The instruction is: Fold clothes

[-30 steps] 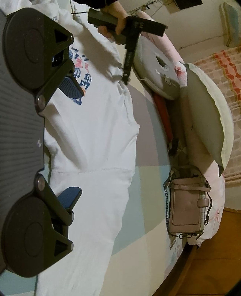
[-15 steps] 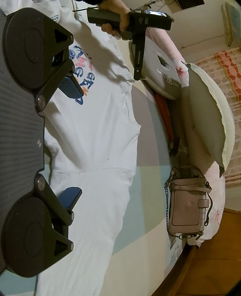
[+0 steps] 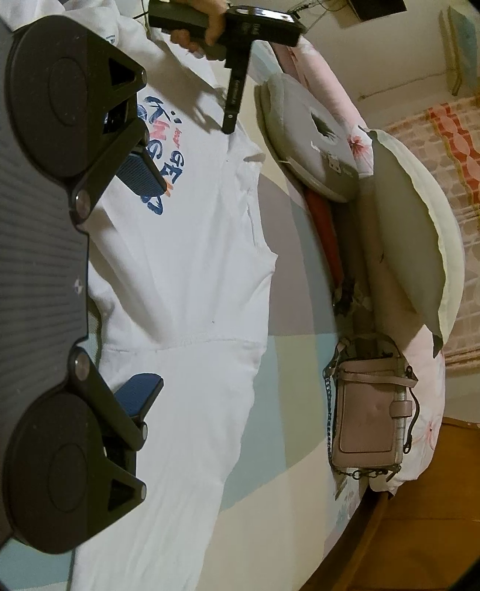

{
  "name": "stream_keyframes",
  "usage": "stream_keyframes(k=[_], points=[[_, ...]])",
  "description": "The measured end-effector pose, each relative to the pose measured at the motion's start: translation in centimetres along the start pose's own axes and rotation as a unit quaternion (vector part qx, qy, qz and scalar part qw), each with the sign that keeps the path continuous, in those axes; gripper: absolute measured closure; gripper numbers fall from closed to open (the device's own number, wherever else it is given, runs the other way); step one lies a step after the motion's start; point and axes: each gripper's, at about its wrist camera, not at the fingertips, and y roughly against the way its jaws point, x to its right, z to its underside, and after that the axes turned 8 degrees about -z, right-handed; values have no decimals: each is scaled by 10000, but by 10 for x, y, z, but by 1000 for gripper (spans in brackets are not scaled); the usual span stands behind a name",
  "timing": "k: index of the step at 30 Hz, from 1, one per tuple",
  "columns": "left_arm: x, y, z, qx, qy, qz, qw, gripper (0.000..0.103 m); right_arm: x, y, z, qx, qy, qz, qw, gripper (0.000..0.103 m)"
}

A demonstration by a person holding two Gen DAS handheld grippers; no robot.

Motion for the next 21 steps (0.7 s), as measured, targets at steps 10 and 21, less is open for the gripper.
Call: stream_keyframes(k=[10, 21], points=[[20, -5, -3, -273, 61, 156, 9995, 34, -1, 3, -1, 8, -16, -31, 10000, 0], [-23, 99, 24, -433, 457, 276, 9976, 38, -15, 21, -8, -34, -84, -537, 9985, 0]])
